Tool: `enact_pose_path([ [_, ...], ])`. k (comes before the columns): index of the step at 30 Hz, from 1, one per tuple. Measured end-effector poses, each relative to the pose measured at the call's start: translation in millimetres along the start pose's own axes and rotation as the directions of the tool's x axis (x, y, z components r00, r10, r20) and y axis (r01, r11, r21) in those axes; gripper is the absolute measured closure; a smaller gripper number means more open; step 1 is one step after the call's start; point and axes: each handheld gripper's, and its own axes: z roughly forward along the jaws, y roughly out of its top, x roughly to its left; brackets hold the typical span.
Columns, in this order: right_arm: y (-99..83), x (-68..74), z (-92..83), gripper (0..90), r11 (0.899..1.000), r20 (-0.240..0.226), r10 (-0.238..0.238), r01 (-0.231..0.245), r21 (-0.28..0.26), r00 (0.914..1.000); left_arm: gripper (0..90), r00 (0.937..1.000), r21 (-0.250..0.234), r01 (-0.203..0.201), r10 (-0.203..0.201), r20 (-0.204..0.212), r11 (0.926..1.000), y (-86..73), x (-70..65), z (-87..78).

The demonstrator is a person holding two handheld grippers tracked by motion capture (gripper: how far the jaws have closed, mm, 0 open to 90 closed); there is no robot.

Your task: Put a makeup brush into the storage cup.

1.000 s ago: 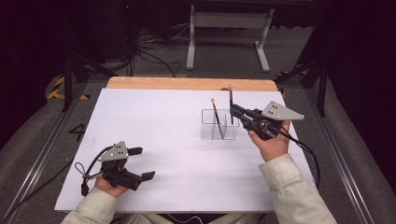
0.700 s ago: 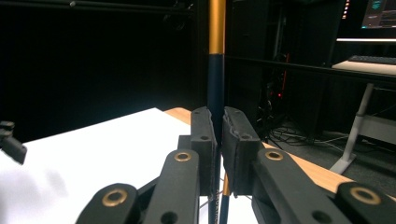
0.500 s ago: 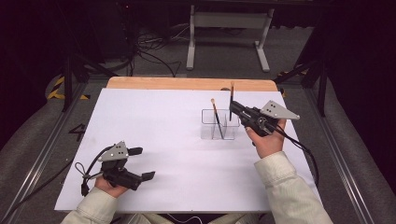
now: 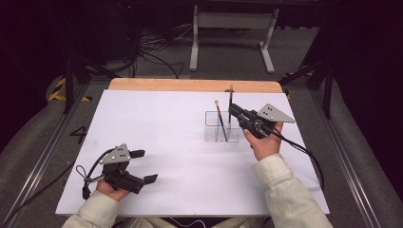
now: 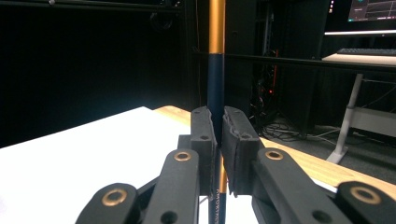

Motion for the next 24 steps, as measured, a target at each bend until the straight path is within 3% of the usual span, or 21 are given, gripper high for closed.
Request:
enact_pose_path([
  [12,-17.3,-7.7,8.2,83.4,0.999,0.032,0.039,-0.040,0.027,0.9987,0.2,1.0000,0.001,-0.002,0.002,-0.003,1.0000,-0.1,0.1,0.6],
  [24,-29.9,-8.9,13.3,83.4,0.996,0.031,0.059,-0.061,0.065,0.9978,0.2,1.0000,0.004,-0.003,0.003,-0.002,1.0000,0.0,0.0,0.6],
])
